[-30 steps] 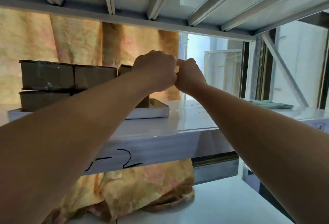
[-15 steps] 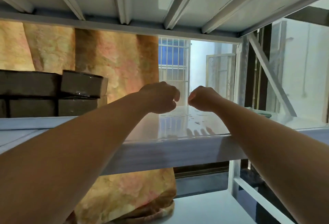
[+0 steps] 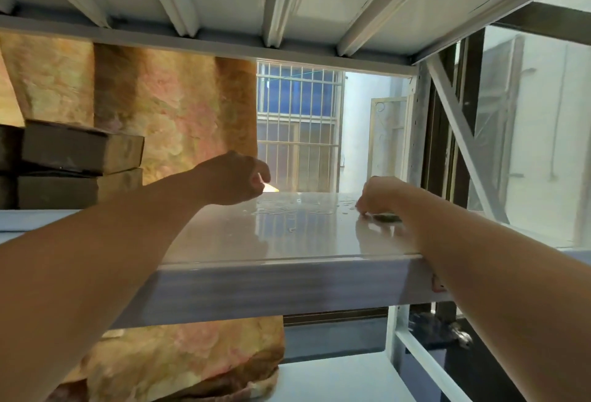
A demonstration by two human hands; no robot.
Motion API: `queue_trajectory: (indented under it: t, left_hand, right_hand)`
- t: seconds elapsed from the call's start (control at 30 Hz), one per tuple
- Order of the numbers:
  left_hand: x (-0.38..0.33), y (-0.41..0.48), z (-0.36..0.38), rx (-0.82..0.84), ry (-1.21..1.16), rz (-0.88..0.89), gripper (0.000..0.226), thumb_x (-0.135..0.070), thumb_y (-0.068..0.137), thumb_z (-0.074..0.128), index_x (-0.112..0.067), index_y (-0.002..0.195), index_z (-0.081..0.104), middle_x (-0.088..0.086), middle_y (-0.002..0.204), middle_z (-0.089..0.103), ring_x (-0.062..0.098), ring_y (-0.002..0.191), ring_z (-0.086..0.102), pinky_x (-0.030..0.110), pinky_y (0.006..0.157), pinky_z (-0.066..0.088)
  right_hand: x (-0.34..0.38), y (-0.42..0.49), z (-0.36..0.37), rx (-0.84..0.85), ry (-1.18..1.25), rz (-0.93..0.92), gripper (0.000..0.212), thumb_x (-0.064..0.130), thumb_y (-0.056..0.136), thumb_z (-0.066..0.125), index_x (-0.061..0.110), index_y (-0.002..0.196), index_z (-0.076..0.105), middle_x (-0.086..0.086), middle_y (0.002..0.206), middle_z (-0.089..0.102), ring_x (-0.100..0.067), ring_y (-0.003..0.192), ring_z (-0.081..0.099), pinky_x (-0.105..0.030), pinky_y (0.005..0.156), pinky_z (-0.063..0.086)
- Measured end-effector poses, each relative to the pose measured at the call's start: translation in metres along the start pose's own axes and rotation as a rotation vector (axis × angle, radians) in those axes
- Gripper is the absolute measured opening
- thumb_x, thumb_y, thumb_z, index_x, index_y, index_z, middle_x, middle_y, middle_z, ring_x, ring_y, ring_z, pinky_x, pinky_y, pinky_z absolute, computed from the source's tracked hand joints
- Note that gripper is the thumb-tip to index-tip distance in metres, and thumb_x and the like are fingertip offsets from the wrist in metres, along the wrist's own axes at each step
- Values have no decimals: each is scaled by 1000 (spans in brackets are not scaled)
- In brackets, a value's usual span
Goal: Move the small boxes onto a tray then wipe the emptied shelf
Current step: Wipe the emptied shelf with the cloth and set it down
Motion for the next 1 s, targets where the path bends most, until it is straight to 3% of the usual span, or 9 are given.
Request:
queue_trajectory:
  t: [0.13,0.27,0.4,0.5,0.63,0.73,0.8,0.9,1.0]
  left_hand:
    - [1,0,1,-28,-56,18,26,-18,87,48,-24,106,66,-1,103,68,13,88,61,21,73,43]
    - [2,0,3,-65,-114,56,24,-17,87,51,-20,104,67,-2,101,69,9,81,58,19,70,44]
    - [2,0,2,-86,-176,53,22,-14,86,51,-20,100,67,-7,90,64,0,70,54,15,60,40]
    - [2,0,1,-95,-226,24,22,-15,85,50,-21,100,66,-11,86,57,0,69,54,13,56,37]
    - [-2,-1,-3,-112,-376,-5,15,-18,89,53,-12,93,67,1,87,62,10,70,57,15,58,41]
    - [-2,-5,-7,-122,-682,-104,29,-29,91,55,-4,81,64,19,85,65,29,78,61,33,73,51]
    - [3,-6,-12,-197,-854,-196,37,-40,90,54,-7,77,63,24,89,65,35,84,64,38,82,53]
    - [15,-6,-14,-280,-1188,-298,41,-48,89,51,-10,94,64,20,109,65,30,102,63,43,93,52]
    - [23,-4,-15,-334,-1457,-335,45,-46,87,55,-10,114,58,10,116,63,23,108,60,37,90,53]
  right_hand:
    - [3,-2,-4,-104,-195,-48,27,16,89,55,4,114,58,-11,97,59,-23,84,60,-29,77,52]
    - [4,0,-16,-199,-167,-12,24,10,87,57,3,110,56,-11,91,55,-25,84,58,-30,71,49]
    - [12,1,-26,-282,138,38,16,18,86,60,5,90,53,-8,77,57,-24,76,59,-31,65,47]
    - [36,1,-34,-312,579,14,15,16,88,59,6,78,55,-6,69,56,-20,66,59,-25,56,47]
    - [81,-11,-43,-203,1041,-76,10,15,91,59,5,90,61,-6,73,58,-17,67,60,-23,55,51]
    - [119,-25,-47,-4,1308,-182,13,7,91,54,5,80,60,-7,71,61,-18,64,62,-24,47,55]
    - [140,-33,-49,72,1396,-252,13,6,91,53,5,80,60,-9,72,62,-20,68,64,-25,51,56]
    - [158,-36,-50,114,1487,-356,12,5,91,53,2,88,64,-12,83,65,-25,85,66,-28,66,58]
    - [166,-36,-46,217,1541,-449,26,9,95,48,-3,114,61,-15,98,65,-28,97,64,-32,80,55]
Point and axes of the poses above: each hand's wrist, its own y-axis towards the middle knuckle, its own z-axis out of the palm, x = y × z, the point moved 3 cm from there along y, towards the middle knuckle
